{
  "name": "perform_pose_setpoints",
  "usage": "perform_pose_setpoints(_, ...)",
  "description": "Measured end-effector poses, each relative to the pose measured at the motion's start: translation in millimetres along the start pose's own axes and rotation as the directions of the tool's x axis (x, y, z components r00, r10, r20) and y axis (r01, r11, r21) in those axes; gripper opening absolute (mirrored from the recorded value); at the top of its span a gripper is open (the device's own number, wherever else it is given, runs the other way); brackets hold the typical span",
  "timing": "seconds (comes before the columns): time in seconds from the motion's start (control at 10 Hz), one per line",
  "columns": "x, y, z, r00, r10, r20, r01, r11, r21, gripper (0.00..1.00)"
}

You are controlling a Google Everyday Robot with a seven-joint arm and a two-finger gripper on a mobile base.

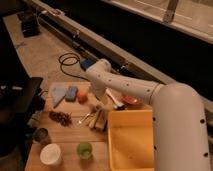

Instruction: Place fork in table surface

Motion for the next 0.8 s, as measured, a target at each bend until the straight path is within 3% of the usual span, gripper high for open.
perform_pose_setpoints(0.2, 0.9, -5.3, 0.8, 0.993, -0.111, -0.031, 0.111, 0.994, -0.014, 0.8)
perform_pose_setpoints(0.3, 2.7, -6.9, 1.9, 0.991, -0.129, -0.039, 0.129, 0.992, -0.018, 0.8)
perform_pose_setpoints(0.6, 8.5, -6.6, 6.8, 0.992, -0.122, -0.039, 0.121, 0.992, -0.021, 0.8)
perform_pose_setpoints(0.8, 9.6, -5.3, 13.7, 0.994, -0.112, -0.019, 0.112, 0.994, 0.0, 0.8)
